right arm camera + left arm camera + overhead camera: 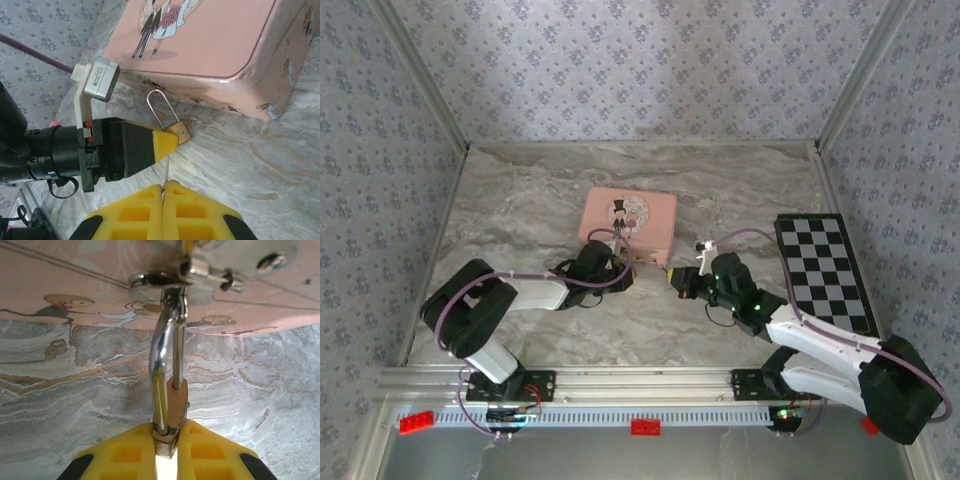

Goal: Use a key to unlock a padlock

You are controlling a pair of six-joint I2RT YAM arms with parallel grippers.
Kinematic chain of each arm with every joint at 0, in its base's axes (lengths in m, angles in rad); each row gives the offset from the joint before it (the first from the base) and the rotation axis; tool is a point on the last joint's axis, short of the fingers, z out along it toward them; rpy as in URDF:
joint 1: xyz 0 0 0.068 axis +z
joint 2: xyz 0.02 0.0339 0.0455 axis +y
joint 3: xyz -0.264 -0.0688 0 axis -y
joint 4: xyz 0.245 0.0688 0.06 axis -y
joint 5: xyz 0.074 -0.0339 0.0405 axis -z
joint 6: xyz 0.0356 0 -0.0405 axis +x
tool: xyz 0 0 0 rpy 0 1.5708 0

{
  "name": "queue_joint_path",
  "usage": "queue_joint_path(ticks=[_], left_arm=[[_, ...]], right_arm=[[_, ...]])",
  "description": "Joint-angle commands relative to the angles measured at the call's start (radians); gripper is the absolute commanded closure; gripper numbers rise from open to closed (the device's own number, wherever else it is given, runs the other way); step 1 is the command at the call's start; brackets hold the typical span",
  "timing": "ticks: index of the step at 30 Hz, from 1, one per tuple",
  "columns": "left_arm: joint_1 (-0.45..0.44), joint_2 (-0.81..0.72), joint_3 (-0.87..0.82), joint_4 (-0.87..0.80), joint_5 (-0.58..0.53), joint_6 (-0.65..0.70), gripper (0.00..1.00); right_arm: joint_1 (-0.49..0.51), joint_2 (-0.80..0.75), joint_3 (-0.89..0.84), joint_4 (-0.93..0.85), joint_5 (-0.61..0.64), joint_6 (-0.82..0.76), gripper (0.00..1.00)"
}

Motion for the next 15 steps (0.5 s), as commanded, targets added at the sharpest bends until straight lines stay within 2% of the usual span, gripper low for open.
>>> queue_joint_path(ticks=[1,6,10,15], left_arm=[[-0.001,-0.068,0.003,0.014,-0.017,-0.021,0.93],[-0.001,-0.127,0.002,-0.023,-0.013,-0.054,0.95],[0.000,-0.152,0.020,-0.065,-0.005,-0.084,0.98],[0.005,-0.164,0.036,-0.073,0.037,-0.146,1.00]], right_arm=[[0.032,0.026,0.001,0.049,0.025,0.037,1.00],[0.077,0.070,-0.033,0.130,0.049,0.113,1.00],[0.106,0.086,-0.111,0.272,0.119,0.208,1.00],[0.117,0.090,-0.142,0.332,0.180,0.262,1.00]])
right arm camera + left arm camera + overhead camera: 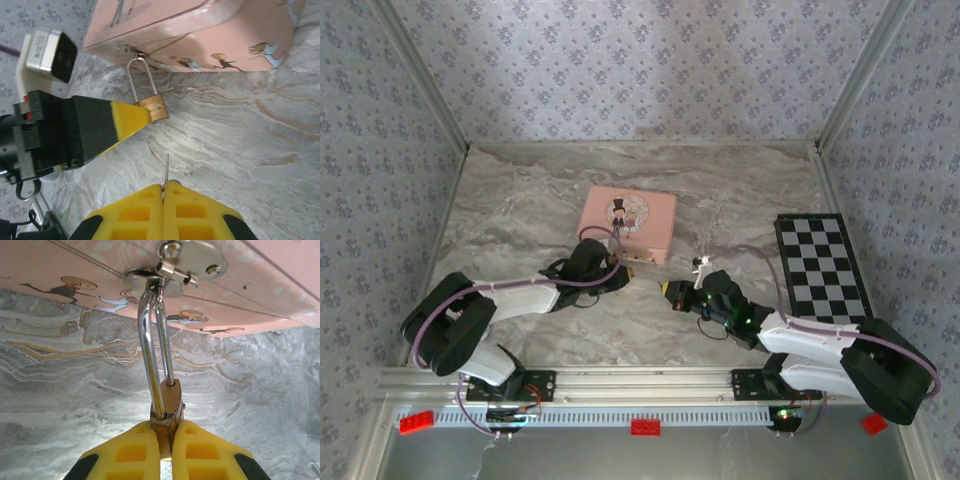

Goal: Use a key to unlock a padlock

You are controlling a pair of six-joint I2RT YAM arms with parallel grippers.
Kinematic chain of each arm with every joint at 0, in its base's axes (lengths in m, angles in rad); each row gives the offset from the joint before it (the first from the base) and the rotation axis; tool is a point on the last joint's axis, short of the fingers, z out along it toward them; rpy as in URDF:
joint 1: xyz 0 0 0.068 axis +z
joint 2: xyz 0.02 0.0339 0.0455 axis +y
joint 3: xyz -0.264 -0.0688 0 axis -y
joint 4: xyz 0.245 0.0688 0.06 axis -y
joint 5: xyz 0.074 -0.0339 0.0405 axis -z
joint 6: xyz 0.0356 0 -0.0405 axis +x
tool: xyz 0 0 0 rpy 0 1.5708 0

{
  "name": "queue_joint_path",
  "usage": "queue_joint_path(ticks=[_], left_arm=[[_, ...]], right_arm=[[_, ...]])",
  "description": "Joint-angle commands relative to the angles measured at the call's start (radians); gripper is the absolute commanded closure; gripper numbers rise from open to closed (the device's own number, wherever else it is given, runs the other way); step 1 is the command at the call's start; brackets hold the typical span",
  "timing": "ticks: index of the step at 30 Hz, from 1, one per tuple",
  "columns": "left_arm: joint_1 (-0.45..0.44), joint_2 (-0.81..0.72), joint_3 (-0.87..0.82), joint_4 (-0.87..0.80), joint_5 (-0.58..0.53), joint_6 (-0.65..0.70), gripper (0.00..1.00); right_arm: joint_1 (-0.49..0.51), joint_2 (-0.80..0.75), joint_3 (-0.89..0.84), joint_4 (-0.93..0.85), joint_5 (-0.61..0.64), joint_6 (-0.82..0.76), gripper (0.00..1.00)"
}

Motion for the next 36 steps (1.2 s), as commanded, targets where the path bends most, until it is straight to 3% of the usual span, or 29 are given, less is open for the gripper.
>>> queue_joint_path(ticks=[1,12,21,33,36], left_arm=[[0.004,-0.039,0.048,0.042,0.046,-0.052,1.00],[0.004,-0.039,0.028,0.113,0.039,-0.196,1.00],[0.004,-0.004,-0.021,0.240,0.036,-0.316,1.00],[0.004,-0.031,-0.055,0.269,0.047,-0.349,1.00],[0.004,-0.033,-0.073,0.292,0.039,-0.357,1.00]], right_arm=[[0.007,0.001,-0.007,0.100,0.075,0.071,1.00],[0.012,0.122,-0.037,0.272,0.032,0.280,1.00],[0.013,0.332,-0.028,0.502,-0.064,0.483,1.00],[-0.035,0.645,-0.017,0.880,-0.155,0.622,1.00],[-0.038,0.671,-0.002,0.883,-0.171,0.640,1.00]])
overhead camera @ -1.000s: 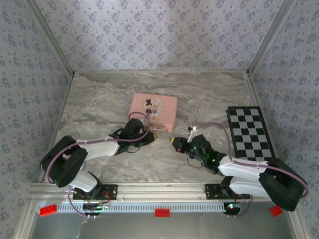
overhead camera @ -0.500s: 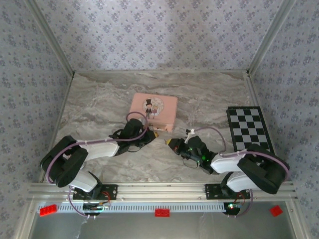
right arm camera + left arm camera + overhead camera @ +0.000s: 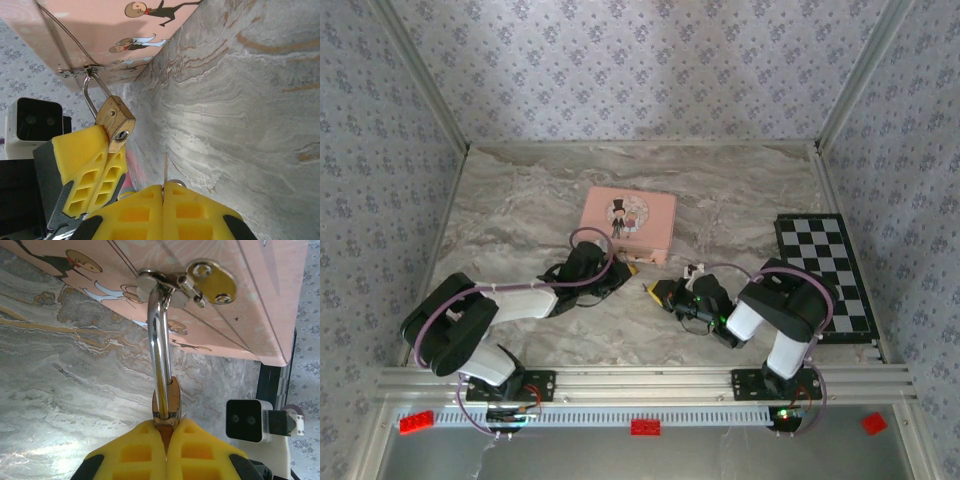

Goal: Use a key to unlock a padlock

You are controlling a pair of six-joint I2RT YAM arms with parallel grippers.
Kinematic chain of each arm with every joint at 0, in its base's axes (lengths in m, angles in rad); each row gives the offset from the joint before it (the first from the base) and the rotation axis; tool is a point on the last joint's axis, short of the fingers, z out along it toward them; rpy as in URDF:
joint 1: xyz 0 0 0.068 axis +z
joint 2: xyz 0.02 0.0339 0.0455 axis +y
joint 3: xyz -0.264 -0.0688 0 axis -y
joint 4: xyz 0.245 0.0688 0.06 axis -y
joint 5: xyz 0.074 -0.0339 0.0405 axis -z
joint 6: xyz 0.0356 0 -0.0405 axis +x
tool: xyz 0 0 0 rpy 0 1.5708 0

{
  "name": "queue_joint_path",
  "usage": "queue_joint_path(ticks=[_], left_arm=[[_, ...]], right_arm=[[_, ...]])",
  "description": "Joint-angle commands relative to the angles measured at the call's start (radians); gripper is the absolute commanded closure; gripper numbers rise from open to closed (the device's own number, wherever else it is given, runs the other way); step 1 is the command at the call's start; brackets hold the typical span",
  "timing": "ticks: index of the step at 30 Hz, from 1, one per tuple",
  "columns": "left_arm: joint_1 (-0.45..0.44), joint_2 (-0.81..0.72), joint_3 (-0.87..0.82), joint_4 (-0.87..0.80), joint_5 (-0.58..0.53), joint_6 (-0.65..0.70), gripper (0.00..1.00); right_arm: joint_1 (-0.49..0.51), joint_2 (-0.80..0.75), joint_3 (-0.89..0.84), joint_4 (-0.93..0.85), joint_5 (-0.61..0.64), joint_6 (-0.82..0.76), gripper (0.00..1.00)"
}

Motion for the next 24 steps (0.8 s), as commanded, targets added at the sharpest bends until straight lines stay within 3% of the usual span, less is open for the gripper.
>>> queue_joint_path(ticks=[1,15,24], left_arm=[[0.003,-0.033,-0.008,0.102,-0.002,-0.014,1.00],[0.007,0.004,-0.043,0.274,0.021,-0.108,1.00],[0.006,0.008,-0.056,0.287,0.012,-0.123,1.00]], right_arm=[[-0.003,0.020,0.026,0.099,-0.028,0.040,1.00],[-0.050,-0.004,0.054,0.098,-0.094,0.056,1.00],[-0.064,0.017,0.071,0.098,-0.134,0.062,1.00]])
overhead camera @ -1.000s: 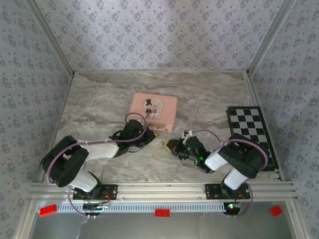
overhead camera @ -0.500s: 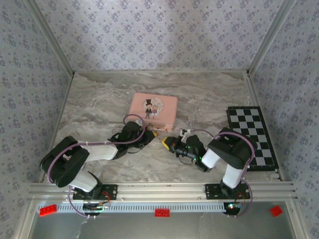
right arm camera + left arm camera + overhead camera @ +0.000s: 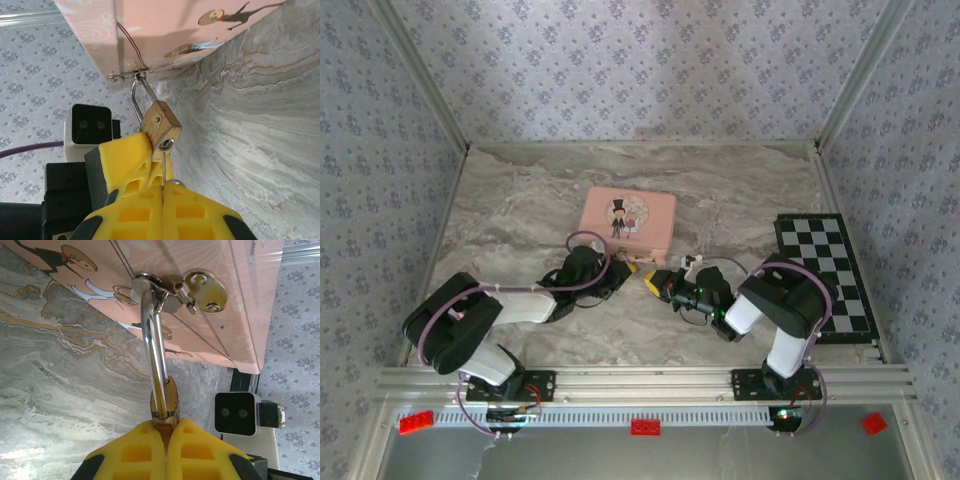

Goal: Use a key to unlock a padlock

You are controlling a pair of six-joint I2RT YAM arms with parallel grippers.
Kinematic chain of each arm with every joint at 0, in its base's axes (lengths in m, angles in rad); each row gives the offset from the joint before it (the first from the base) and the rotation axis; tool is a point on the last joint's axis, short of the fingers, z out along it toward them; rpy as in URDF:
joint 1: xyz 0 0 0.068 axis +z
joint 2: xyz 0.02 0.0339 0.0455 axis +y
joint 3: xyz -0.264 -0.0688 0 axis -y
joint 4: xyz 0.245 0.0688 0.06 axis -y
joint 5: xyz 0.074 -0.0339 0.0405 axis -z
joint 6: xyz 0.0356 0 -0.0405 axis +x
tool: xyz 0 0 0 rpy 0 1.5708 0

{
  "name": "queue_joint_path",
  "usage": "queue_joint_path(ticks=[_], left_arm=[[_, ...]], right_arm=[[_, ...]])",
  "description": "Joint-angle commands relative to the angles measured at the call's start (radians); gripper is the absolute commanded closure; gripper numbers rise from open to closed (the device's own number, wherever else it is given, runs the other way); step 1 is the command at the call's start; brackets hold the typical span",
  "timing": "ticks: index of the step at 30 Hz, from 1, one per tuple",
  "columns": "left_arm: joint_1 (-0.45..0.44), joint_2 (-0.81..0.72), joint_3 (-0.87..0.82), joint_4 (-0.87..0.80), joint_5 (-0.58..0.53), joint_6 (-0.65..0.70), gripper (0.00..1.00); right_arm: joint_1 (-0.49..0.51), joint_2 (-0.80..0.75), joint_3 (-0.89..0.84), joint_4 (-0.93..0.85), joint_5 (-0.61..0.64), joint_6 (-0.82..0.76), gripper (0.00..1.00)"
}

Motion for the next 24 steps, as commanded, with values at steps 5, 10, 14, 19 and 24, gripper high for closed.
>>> queue_joint_path(ticks=[5,10,14,19,24], left_arm=[[0.005,-0.009,0.002,0.110,0.006,-0.005,1.00],[0.005,-0.013,-0.002,0.115,0.001,-0.011,1.00],[0.007,-0.019,-0.007,0.110,-0.005,-0.012,1.00],[0.009,-0.024,-0.012,0.107,-0.012,-0.013,1.00],[0.008,-0.023,-0.012,0.105,-0.012,-0.012,1.00]], right_arm=[[-0.015,0.000,0.040,0.027,-0.045,-0.001,1.00],[-0.032,0.021,0.039,0.027,-0.055,0.006,1.00],[-0.035,0.037,0.033,0.027,-0.052,0.009,1.00],[-0.033,0.058,0.032,0.026,-0.048,0.013,1.00],[-0.030,0.059,0.045,0.026,-0.054,0.008,1.00]])
